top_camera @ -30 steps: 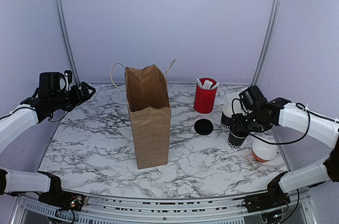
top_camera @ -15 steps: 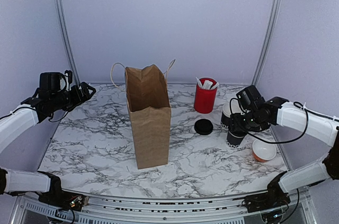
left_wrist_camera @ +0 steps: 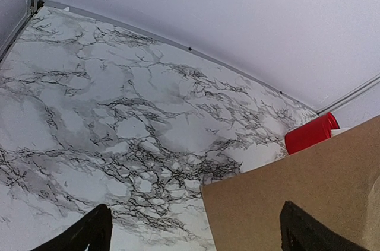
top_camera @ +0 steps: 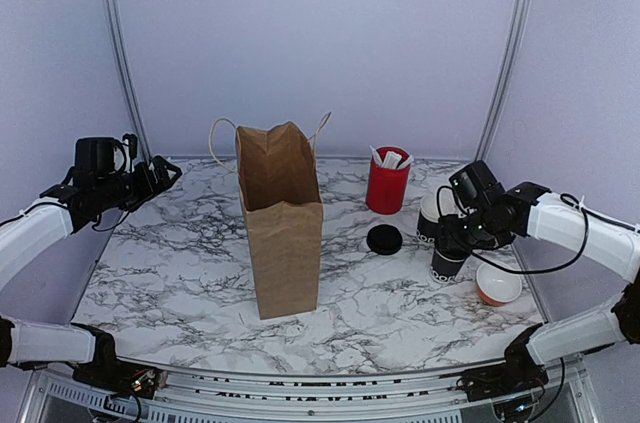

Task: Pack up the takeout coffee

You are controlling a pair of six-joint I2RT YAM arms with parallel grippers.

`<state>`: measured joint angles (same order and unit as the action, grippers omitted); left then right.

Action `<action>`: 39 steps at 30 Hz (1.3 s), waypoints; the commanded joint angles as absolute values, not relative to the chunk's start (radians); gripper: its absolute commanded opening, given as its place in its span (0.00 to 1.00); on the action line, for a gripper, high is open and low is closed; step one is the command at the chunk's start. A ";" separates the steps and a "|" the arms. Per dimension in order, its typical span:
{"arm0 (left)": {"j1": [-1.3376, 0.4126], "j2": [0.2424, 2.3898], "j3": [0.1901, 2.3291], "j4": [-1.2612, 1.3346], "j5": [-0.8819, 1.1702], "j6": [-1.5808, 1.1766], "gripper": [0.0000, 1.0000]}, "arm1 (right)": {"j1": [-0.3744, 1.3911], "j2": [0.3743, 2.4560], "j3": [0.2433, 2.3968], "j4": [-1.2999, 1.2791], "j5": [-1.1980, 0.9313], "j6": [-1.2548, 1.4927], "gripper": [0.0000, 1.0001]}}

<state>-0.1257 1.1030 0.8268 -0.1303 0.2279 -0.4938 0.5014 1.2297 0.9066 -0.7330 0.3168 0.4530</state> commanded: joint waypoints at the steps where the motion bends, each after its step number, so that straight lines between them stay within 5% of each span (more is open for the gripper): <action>1: -0.120 1.100 0.815 -0.100 0.240 -0.501 0.99 | 0.511 1.201 0.966 -0.758 0.331 0.465 0.65; 22: -0.123 1.115 0.815 -0.068 0.296 -0.506 0.99 | 0.532 1.170 1.354 -0.869 0.333 0.373 0.65; 39: -0.167 1.047 0.891 -0.034 0.451 -0.592 0.99 | 0.603 1.318 1.750 -0.760 0.079 0.257 0.65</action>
